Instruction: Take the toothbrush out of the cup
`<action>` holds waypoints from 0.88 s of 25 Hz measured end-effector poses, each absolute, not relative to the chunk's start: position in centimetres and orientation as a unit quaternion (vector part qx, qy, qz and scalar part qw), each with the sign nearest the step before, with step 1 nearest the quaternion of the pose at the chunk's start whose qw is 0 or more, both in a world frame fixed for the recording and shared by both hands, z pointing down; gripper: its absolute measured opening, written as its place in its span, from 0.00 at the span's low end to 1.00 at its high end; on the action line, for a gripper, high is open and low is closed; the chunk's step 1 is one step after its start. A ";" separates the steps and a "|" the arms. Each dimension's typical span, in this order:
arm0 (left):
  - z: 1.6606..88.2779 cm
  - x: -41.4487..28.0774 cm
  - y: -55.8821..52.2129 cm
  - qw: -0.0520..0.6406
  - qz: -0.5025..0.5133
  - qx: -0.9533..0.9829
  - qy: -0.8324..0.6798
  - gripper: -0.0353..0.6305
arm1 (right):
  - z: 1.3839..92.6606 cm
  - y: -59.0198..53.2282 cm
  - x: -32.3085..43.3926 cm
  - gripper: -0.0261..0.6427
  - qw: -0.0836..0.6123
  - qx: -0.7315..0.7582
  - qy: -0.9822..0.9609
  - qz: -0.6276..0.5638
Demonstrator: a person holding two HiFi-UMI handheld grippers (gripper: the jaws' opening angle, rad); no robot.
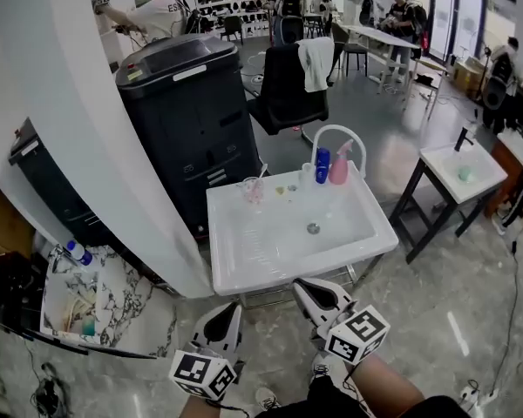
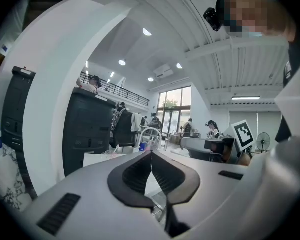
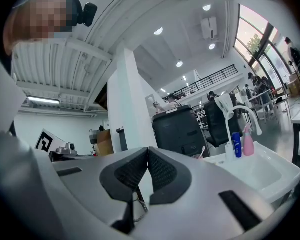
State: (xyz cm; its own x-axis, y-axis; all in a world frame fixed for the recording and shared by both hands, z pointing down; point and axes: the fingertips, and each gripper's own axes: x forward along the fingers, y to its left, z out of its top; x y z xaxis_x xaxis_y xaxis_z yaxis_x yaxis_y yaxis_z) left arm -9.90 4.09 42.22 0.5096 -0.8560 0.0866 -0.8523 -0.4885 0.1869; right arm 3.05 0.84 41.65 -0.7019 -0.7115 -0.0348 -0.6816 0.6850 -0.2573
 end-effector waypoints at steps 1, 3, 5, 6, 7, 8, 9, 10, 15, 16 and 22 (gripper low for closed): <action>42.1 -9.4 3.5 0.105 -0.009 0.860 -0.500 0.08 | 41.7 0.2 3.5 0.06 0.066 -0.377 0.917 -0.115; 42.2 -8.6 2.3 0.107 -0.009 0.855 -0.507 0.08 | 41.9 -1.1 4.3 0.06 0.068 -0.368 0.919 -0.120; 42.3 -7.5 1.2 0.108 -0.009 0.851 -0.513 0.08 | 42.1 -2.3 5.0 0.06 0.068 -0.356 0.924 -0.124; 42.3 -7.0 0.7 0.108 -0.009 0.849 -0.517 0.08 | 42.2 -2.8 5.4 0.06 0.067 -0.350 0.926 -0.125; 42.3 -6.4 0.2 0.108 -0.009 0.847 -0.520 0.08 | 42.2 -3.3 5.8 0.06 0.066 -0.343 0.929 -0.125; 42.3 -5.8 -0.2 0.106 -0.010 0.846 -0.523 0.08 | 42.2 -3.8 6.3 0.06 0.065 -0.338 0.931 -0.125; 42.3 -5.3 -0.7 0.104 -0.012 0.845 -0.524 0.08 | 42.2 -4.3 6.7 0.06 0.065 -0.332 0.933 -0.125; 42.3 -4.8 -1.2 0.101 -0.013 0.844 -0.527 0.08 | 42.2 -4.8 7.1 0.06 0.064 -0.327 0.935 -0.125; 42.0 -2.9 -3.3 0.095 -0.021 0.835 -0.541 0.09 | 42.1 -7.0 8.5 0.07 0.056 -0.297 0.945 -0.123; 42.0 -2.6 -3.6 0.093 -0.020 0.834 -0.543 0.09 | 42.1 -7.3 8.8 0.07 0.057 -0.293 0.946 -0.124; 40.9 -1.4 -5.1 0.083 -0.017 0.823 -0.561 0.09 | 41.3 -9.2 10.0 0.12 0.061 -0.275 0.951 -0.124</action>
